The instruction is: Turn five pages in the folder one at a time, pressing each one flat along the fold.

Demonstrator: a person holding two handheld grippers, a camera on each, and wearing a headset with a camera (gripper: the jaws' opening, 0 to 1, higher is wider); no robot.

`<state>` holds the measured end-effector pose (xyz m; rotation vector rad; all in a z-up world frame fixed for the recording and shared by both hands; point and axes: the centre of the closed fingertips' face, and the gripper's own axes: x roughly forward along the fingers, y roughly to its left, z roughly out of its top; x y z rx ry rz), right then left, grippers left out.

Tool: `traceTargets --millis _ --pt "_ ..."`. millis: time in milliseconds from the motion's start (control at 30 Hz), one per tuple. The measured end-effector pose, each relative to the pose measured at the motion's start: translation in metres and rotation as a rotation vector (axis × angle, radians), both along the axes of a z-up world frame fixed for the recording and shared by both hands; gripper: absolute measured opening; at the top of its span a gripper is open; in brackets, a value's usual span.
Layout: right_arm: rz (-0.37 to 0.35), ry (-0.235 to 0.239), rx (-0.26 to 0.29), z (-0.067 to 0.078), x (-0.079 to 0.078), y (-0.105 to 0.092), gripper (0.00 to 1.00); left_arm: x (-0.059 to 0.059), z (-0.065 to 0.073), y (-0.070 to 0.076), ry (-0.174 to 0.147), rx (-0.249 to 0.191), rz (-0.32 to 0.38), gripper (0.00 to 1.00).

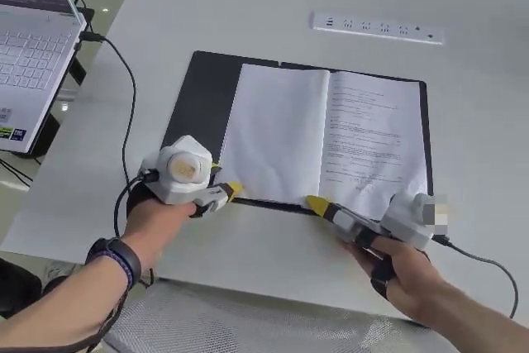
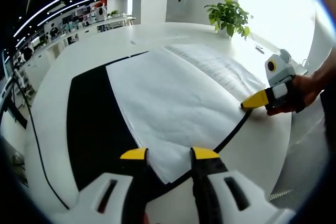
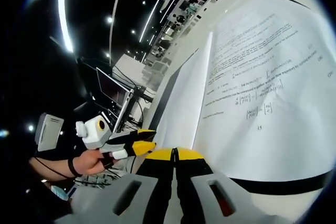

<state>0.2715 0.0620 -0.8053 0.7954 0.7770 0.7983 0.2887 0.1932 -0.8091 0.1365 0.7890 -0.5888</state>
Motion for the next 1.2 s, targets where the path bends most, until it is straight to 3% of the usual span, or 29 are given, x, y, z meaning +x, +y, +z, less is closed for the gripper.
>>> traceTargets --millis 167,500,600,667,767,1200 --pt "0.016 -0.011 -0.029 0.003 -0.002 0.001 0.0 0.002 -0.002 -0.001 0.014 0.004 -0.009 0.34" --pt "0.02 -0.06 -0.024 0.024 -0.002 -0.01 0.09 0.0 -0.004 0.001 0.028 0.004 0.002 0.41" --pt "0.011 -0.091 -0.035 0.031 0.001 -0.016 0.11 0.003 0.007 0.003 0.012 -0.005 0.015 0.41" --pt "0.021 -0.118 -0.071 0.033 0.002 -0.022 0.14 0.005 0.013 0.004 0.003 -0.007 0.017 0.42" --pt "0.016 -0.131 -0.086 0.034 0.005 -0.03 0.2 0.005 0.019 0.004 -0.006 -0.004 0.015 0.44" --pt "-0.017 -0.201 -0.216 0.044 0.017 -0.084 0.28 0.001 0.045 -0.001 -0.049 -0.035 0.021 0.48"
